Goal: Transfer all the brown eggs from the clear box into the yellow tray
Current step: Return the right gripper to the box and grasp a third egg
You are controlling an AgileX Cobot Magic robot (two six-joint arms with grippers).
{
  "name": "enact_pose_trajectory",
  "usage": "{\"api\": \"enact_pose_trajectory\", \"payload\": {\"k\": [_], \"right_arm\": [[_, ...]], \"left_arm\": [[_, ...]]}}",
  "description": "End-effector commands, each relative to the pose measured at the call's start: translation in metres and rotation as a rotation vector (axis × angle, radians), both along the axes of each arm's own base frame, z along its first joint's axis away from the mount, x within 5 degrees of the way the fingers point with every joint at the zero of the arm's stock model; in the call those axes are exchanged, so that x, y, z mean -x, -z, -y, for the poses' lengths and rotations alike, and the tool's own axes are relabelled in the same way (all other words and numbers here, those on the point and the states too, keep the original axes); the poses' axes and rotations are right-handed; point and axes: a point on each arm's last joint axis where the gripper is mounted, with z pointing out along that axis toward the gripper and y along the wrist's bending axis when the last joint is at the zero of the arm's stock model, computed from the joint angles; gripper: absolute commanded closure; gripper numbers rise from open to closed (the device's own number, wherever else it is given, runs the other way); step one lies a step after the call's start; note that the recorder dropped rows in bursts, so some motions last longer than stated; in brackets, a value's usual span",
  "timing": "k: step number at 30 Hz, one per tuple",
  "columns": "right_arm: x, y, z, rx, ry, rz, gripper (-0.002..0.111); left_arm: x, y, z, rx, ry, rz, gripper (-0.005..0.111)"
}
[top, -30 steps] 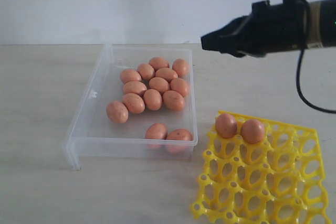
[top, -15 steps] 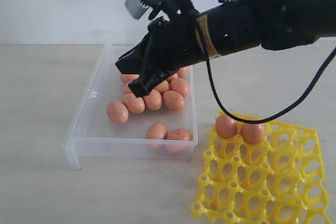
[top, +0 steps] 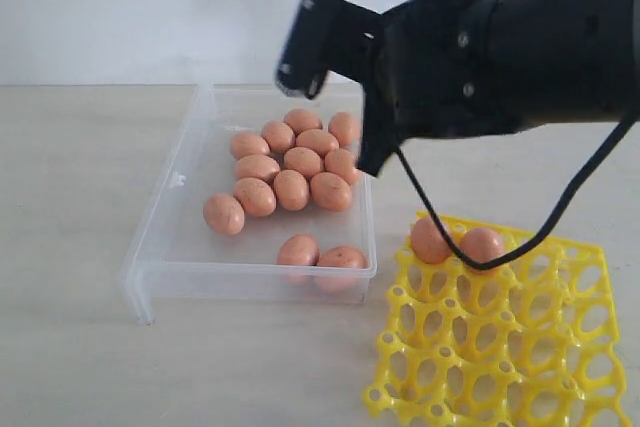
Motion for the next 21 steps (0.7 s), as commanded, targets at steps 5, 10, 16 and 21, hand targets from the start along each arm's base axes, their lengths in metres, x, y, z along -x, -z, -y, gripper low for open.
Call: {"api": "enact_pose_trajectory", "payload": {"k": [5, 10, 16, 21], "right_arm": [[0.006, -0.008, 0.019, -0.359, 0.056, -0.656, 0.108], [-0.005, -0.032, -0.008, -0.488, -0.006, -0.845, 0.108], [-0.054, -0.005, -0.041, -0.487, -0.026, -0.895, 0.108], [-0.069, 0.004, -0.05, -0.479, -0.057, -0.889, 0.105]], "left_arm": [[0.0, 0.001, 0.0, -0.002, 0.0, 0.004, 0.103], [0.0, 0.001, 0.0, -0.002, 0.0, 0.004, 0.103], [0.0, 0.001, 0.0, -0.002, 0.0, 0.004, 0.103], [0.0, 0.001, 0.0, -0.002, 0.0, 0.004, 0.103]]}}
